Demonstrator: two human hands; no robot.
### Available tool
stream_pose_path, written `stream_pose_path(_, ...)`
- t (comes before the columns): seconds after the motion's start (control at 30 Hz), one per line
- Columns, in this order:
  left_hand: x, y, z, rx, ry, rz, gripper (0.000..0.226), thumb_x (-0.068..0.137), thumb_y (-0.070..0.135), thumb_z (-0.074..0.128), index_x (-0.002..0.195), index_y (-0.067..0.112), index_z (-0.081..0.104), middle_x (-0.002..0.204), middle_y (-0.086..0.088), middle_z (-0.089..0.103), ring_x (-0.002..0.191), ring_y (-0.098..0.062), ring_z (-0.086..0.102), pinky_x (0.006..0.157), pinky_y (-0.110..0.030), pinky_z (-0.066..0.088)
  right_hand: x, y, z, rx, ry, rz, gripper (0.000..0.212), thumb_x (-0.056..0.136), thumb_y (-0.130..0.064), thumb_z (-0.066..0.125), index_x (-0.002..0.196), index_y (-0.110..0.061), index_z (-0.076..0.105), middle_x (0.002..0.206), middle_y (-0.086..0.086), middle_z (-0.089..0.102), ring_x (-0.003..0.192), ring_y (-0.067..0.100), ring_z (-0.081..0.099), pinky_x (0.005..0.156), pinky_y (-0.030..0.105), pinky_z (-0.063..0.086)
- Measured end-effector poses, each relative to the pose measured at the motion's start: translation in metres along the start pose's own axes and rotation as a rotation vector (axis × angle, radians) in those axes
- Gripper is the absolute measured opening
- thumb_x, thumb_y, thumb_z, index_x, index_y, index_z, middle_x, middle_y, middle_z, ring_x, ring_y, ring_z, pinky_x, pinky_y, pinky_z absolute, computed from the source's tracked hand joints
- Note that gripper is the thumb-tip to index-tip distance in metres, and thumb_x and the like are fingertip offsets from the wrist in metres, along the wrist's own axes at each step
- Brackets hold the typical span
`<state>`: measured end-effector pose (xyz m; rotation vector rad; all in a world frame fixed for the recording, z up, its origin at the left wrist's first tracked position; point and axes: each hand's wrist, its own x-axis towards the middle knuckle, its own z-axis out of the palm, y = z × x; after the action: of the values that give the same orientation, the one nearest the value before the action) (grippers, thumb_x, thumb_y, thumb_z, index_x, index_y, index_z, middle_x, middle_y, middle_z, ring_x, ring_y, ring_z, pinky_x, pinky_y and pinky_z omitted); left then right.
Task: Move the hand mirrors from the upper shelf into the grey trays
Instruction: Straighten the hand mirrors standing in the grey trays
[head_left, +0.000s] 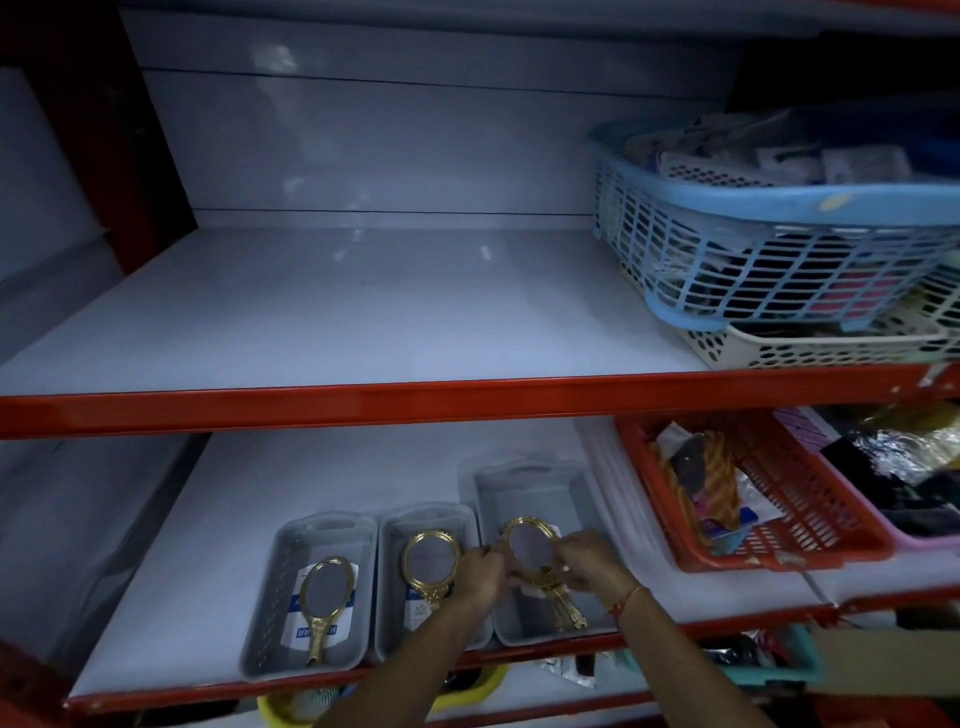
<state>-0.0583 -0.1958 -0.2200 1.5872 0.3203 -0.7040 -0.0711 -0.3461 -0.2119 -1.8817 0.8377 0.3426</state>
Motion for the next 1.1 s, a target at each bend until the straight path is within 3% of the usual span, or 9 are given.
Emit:
stream_pose_path(0.13,0.009,-0.011,0.016,-0.002,0.019,-0.042,0.041,0.097,0.017,0.04,0.122,-0.011,0.057,0.111,-0.044,0.056,0.054,-0.022,0.047,0.052,-0.024,0.039,-0.006,0.013,-0.006,-0.102,0.031,0.021,0.031,0.084,-0.011,0.055,0.055,-0.012,0.046,0.067,0.001,0.055,0.079,0.015,0.058,0.041,0.017,0.037)
stream_pose_path(0.27,0.006,-0.017,0.035,-0.034,-0.02,-0.146,0.055,0.102,0.04,0.031,0.13,-0.003,0.051,0.108,-0.017,0.06,0.085,-0.026,0.059,0.059,-0.027,0.046,-0.002,0.023,-0.002,-0.124,0.035,0.035,0.023,0.083,-0.016,0.059,0.062,-0.008,0.055,0.082,0.008,0.061,0.078,0.018,0.059,0.057,0.024,0.045)
stream_pose_path(0.4,0.008,-0.026,0.045,-0.04,-0.075,-0.179,0.063,0.101,0.047,0.025,0.136,0.0,0.047,0.132,-0.019,0.057,0.101,-0.027,0.055,0.082,-0.03,0.046,0.003,0.023,-0.002,-0.129,-0.022,0.065,0.015,0.083,-0.012,0.055,0.07,-0.005,0.059,0.08,0.01,0.062,0.068,0.019,0.06,0.057,0.025,0.044)
stream_pose_path(0.57,0.012,-0.026,0.048,-0.087,-0.087,-0.192,0.07,0.101,0.051,0.019,0.132,-0.002,0.052,0.127,-0.021,0.06,0.099,-0.025,0.057,0.077,-0.03,0.048,0.003,0.023,-0.005,-0.033,-0.106,0.153,0.019,0.083,-0.011,0.051,0.066,-0.008,0.057,0.062,0.005,0.057,0.042,0.011,0.051,0.039,0.018,0.038)
stream_pose_path(0.67,0.014,-0.026,0.048,-0.082,-0.07,-0.19,0.071,0.1,0.051,0.019,0.13,-0.003,0.054,0.127,-0.022,0.061,0.102,-0.028,0.061,0.088,-0.033,0.049,0.006,0.023,-0.005,0.028,-0.172,0.172,0.016,0.079,-0.015,0.056,0.084,-0.003,0.065,0.088,0.013,0.071,0.075,0.024,0.069,0.069,0.03,0.06)
stream_pose_path(0.73,0.011,-0.024,0.05,-0.074,-0.038,-0.179,0.07,0.1,0.052,0.021,0.131,-0.001,0.054,0.123,-0.02,0.063,0.109,-0.031,0.062,0.092,-0.036,0.05,0.009,0.027,-0.004,0.028,-0.198,0.168,0.011,0.078,-0.011,0.056,0.08,-0.004,0.065,0.092,0.015,0.069,0.087,0.028,0.067,0.084,0.038,0.057)
stream_pose_path(0.83,0.01,-0.027,0.054,-0.054,0.017,-0.121,0.077,0.091,0.066,0.024,0.13,0.009,0.058,0.128,-0.016,0.063,0.116,-0.032,0.06,0.106,-0.042,0.045,0.013,0.034,-0.001,-0.001,-0.207,0.142,0.011,0.074,-0.009,0.054,0.074,-0.006,0.065,0.093,0.017,0.071,0.09,0.03,0.069,0.09,0.046,0.056)
stream_pose_path(0.93,0.035,-0.049,0.057,-0.026,0.017,-0.1,0.09,0.076,0.078,0.021,0.119,0.014,0.066,0.119,-0.016,0.068,0.111,-0.035,0.063,0.106,-0.048,0.046,0.03,0.046,0.004,-0.012,-0.205,0.122,0.012,0.072,-0.012,0.054,0.072,-0.009,0.066,0.101,0.02,0.072,0.096,0.032,0.069,0.092,0.047,0.055)
stream_pose_path(1.1,0.025,-0.043,0.053,0.028,-0.024,-0.101,0.084,0.078,0.079,0.019,0.102,0.018,0.071,0.107,-0.012,0.071,0.105,-0.032,0.065,0.104,-0.044,0.047,0.007,0.033,0.001,-0.1,-0.168,0.09,0.012,0.074,-0.016,0.052,0.068,-0.012,0.061,0.103,0.018,0.072,0.097,0.031,0.068,0.091,0.044,0.056)
